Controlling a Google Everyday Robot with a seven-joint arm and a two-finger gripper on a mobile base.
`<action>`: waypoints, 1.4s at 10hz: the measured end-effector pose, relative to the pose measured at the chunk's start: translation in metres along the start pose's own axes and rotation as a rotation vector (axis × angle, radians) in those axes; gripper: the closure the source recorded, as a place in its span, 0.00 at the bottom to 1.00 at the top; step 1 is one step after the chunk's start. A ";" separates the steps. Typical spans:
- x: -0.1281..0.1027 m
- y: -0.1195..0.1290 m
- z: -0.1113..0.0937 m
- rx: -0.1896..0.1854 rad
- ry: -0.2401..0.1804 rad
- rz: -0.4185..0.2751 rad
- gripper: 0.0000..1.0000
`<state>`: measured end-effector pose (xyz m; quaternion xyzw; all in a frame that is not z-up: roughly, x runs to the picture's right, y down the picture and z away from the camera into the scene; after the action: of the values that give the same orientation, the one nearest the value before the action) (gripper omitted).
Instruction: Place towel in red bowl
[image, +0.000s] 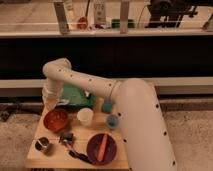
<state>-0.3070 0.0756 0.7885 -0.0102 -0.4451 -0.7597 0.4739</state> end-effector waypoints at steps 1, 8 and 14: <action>0.000 0.002 0.001 0.002 -0.003 0.000 0.99; -0.002 0.005 0.006 0.019 -0.033 -0.019 0.99; -0.005 0.008 0.005 0.032 -0.064 -0.043 0.99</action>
<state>-0.3006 0.0811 0.7953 -0.0172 -0.4724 -0.7618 0.4430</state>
